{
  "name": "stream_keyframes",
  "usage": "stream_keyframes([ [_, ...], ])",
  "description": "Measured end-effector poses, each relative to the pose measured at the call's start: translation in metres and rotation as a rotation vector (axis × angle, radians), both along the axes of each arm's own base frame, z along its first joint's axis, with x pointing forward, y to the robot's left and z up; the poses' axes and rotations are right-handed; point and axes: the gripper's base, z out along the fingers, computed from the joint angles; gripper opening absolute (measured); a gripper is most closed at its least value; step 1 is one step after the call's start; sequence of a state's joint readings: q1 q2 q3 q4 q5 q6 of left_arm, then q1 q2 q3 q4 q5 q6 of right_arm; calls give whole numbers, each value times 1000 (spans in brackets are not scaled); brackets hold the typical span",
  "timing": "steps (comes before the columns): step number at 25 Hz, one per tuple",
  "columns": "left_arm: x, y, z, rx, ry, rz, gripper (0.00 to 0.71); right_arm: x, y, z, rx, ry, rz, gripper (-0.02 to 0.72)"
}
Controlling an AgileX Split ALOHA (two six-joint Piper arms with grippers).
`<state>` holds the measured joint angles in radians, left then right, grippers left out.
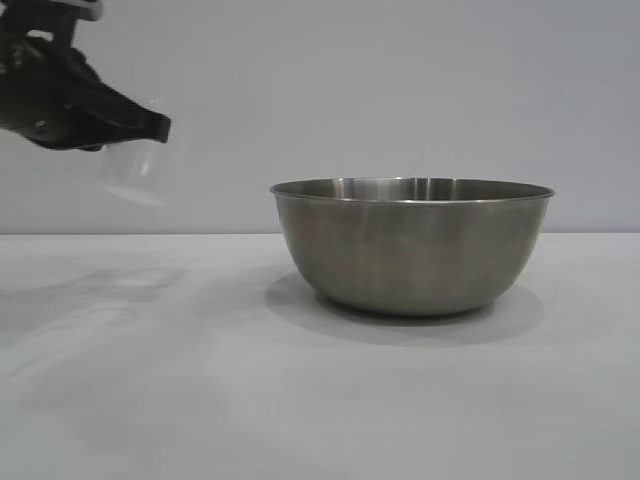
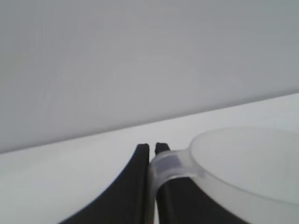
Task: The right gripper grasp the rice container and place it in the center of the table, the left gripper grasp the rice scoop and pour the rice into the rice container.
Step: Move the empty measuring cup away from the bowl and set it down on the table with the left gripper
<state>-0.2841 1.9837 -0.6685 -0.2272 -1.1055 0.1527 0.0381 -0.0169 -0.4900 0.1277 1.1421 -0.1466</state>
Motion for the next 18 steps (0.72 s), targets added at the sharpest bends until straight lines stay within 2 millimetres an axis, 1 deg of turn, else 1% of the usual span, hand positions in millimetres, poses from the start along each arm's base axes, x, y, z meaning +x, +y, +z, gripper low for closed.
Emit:
stream_keyframes([
  [3,-4,7,-15,-26,35,-4,0,0,0,0,0,0,0,54],
  [6,-10,9,-36,-20,105,-19,0,0,0,0,0,0,0,54],
  [8,-11,8,-42,-12,126,-34,0,0,0,0,0,0,0,54],
  [13,-12,8,-48,-9,140,-35,0,0,0,0,0,0,0,54],
  [18,-12,8,-48,-9,141,-35,0,0,0,0,0,0,0,54],
])
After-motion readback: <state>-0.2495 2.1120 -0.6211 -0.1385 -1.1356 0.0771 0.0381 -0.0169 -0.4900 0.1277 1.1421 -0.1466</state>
